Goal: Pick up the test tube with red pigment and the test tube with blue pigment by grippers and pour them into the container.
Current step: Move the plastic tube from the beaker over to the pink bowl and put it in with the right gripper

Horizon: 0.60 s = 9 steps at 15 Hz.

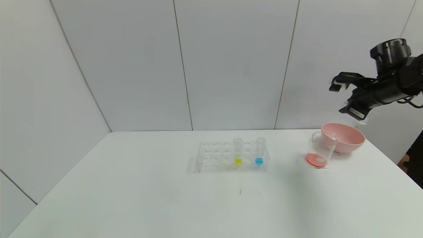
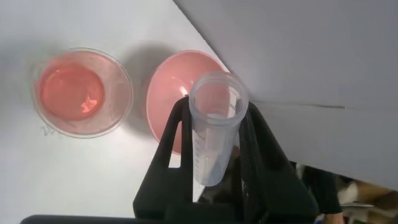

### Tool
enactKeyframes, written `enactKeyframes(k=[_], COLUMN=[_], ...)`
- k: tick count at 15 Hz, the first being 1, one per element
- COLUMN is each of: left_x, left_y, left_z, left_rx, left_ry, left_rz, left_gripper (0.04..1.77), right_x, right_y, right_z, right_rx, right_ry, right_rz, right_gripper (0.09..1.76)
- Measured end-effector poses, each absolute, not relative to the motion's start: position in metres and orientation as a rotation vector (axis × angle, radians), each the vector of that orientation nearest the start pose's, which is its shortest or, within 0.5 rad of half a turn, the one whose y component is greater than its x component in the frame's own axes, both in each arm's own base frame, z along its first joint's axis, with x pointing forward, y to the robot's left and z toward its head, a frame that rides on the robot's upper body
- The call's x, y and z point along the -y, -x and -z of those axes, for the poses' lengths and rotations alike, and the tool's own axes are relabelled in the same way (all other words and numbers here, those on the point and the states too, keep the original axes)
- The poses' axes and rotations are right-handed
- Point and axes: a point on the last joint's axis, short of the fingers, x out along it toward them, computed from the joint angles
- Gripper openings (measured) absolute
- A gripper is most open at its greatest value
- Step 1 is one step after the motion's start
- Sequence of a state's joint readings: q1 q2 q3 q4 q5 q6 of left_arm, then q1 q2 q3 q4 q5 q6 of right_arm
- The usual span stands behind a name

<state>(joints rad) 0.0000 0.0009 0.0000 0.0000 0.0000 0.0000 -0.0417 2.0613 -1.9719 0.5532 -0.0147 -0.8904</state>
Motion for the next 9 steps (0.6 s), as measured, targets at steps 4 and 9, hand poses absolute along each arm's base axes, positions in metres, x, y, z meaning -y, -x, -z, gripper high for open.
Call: enactKeyframes(k=[4,9], left_x=[0.000,0.000], left_y=[0.023,0.023], left_z=[-0.075,-0.075], left_rx=[-0.001,-0.001], left_ry=[0.000,0.000], left_rz=[0.000,0.000], left_gripper=[1.76,1.76], right_x=[0.039,0.059], right_y=[-0.375,-0.342], right_z=[-0.280,-0.294], right_rx=[-0.558,-0.487], right_ry=[0.493,0.168], right_rz=[-0.266,-0.194], right_gripper=[0.50,0.50])
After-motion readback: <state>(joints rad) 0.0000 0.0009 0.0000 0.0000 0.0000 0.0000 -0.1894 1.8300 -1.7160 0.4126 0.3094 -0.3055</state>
